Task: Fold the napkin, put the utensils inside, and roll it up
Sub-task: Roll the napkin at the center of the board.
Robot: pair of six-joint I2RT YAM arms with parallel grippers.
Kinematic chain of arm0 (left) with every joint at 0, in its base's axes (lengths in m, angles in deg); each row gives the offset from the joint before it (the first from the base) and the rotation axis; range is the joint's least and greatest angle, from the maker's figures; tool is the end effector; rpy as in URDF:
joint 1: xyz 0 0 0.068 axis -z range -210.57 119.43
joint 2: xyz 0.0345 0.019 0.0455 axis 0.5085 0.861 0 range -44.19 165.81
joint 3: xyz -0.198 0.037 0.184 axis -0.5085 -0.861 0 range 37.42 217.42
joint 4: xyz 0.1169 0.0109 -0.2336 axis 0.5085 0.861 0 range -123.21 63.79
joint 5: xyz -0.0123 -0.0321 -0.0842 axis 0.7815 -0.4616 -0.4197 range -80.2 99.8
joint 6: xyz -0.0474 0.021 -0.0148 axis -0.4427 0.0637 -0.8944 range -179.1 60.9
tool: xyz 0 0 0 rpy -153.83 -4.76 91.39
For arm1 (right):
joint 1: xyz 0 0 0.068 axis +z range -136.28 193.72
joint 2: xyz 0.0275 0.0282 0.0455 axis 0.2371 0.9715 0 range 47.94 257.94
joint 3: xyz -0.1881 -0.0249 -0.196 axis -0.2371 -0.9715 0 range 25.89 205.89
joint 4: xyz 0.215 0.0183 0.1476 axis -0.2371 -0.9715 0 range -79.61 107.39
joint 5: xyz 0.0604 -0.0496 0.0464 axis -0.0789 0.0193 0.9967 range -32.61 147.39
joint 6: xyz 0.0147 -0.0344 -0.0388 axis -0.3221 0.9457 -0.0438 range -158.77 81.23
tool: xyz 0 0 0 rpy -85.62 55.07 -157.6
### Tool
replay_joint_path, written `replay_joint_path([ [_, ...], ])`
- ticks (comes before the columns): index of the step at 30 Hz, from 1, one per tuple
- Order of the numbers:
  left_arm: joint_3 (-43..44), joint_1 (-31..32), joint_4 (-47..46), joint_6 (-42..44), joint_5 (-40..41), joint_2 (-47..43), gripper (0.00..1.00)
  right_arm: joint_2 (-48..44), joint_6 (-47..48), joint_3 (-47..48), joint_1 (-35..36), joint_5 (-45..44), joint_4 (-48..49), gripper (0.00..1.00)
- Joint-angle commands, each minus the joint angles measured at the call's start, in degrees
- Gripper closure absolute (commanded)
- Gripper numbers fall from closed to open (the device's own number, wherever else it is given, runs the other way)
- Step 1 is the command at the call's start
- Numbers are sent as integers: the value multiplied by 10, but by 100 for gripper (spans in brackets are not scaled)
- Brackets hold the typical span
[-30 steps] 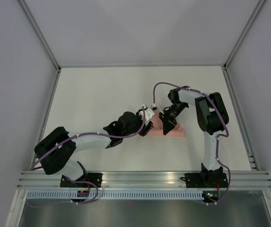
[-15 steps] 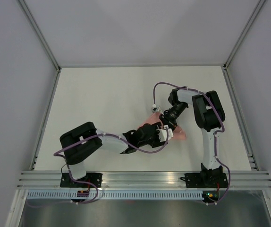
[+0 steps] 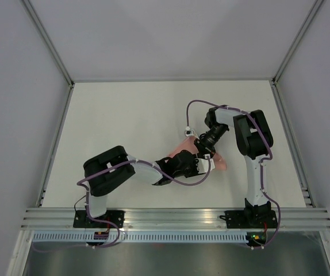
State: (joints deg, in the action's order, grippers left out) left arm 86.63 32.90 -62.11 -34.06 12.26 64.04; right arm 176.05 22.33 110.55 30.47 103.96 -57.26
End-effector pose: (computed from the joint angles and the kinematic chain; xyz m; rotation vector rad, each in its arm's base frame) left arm 0.1689 -0.3347 0.1302 1.4580 1.5340 -0.3583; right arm 0.3332 0.1273 0.1095 1.4674 -2.2782 -1.3283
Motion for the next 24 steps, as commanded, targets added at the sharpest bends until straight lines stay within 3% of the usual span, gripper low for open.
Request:
replay_joint_path([
  [1, 22, -2, 31, -4, -22, 23, 53, 28, 30, 7, -4, -62, 72, 79],
  [7, 45, -17, 80, -32, -79, 39, 80, 16, 28, 9, -7, -56, 72, 61],
  [10, 54, -28, 104, -42, -113, 45, 87, 7, 19, 12, -8, -49, 73, 50],
  [17, 78, -61, 162, -63, -200, 59, 94, -30, -14, 21, -16, -19, 74, 35],
  [24, 102, -90, 208, -75, -279, 70, 97, -108, -109, 0, -44, -5, 155, 31],
])
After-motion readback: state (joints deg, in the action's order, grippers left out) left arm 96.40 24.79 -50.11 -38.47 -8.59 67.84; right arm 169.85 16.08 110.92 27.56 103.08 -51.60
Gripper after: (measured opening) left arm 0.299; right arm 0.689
